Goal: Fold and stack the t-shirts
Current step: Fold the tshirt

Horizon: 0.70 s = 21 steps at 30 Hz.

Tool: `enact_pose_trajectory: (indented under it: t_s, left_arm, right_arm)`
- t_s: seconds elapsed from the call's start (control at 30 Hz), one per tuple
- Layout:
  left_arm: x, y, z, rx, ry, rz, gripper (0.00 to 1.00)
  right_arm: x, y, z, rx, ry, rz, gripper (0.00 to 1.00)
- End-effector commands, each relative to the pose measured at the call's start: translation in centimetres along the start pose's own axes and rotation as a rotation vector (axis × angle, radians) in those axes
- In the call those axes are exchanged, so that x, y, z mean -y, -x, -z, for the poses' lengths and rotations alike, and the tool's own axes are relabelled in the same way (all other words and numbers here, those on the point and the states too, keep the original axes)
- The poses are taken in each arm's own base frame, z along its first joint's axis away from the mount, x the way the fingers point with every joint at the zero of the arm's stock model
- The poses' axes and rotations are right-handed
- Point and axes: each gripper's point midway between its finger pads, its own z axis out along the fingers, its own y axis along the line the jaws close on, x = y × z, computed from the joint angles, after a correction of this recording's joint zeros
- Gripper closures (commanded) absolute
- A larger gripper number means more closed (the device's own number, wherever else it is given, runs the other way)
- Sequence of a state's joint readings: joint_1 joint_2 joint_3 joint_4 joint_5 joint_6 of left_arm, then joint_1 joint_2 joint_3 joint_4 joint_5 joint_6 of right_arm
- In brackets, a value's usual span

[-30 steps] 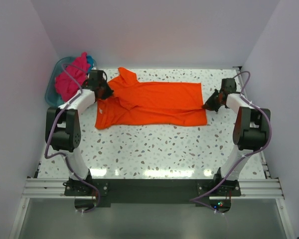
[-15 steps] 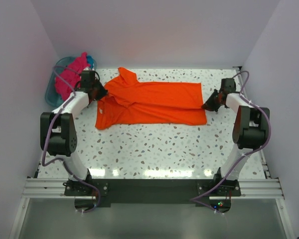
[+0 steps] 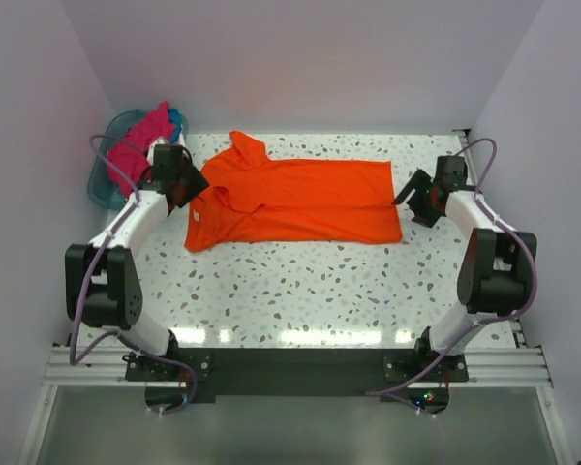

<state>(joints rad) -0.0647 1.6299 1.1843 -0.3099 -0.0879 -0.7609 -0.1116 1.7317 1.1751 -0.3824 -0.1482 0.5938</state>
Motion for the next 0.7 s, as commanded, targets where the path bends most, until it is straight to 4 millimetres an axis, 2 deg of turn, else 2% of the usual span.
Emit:
enact_pose_trajectory:
  t_s: [0.0, 0.03, 0.07, 0.1, 0.17, 0.2, 0.3, 0.4, 0.67]
  left_arm:
    - [-4.5, -2.4, 4.5, 0.054, 0.161, 0.021, 0.43]
    - [-5.0, -3.5, 5.0, 0.049, 0.172, 0.017, 0.43]
    - [-5.5, -3.7, 6.2, 0.07, 0.175, 0.024, 0.43]
    - [-6.7, -5.3, 6.3, 0.049, 0.196, 0.027, 0.43]
    - [-7.0, -6.4, 7.0, 0.047, 0.183, 0.02, 0.42]
    - [-7.8, -7.7, 6.9, 0.025, 0.199, 0.021, 0.42]
    - [-8.5, -9.7, 6.4, -0.009, 0.204, 0.016, 0.41]
    - [-8.8, -10.3, 5.8, -0.026, 0.213, 0.015, 0.41]
    - [-8.6, -10.5, 3.3, -0.033, 0.238, 0.023, 0.39]
  right_arm:
    - [1.4, -1.1, 2.6, 0.06, -0.03, 0.023, 0.25]
    - [2.0, -2.0, 2.8, 0.051, -0.036, 0.025, 0.27]
    - [2.1, -2.5, 2.9, 0.051, -0.031, 0.027, 0.28]
    - [2.2, -3.0, 2.9, 0.044, -0.026, 0.03, 0.29]
    - [2.4, -4.1, 2.8, 0.034, -0.022, 0.034, 0.3]
    - [2.3, -4.5, 2.7, 0.03, -0.016, 0.034, 0.3]
    - [2.2, -5.5, 2.1, 0.009, -0.007, 0.035, 0.32]
    - [2.3, -5.6, 1.6, 0.003, -0.015, 0.03, 0.34]
    - [2.6, -6.0, 0.5, -0.008, -0.026, 0.009, 0.39]
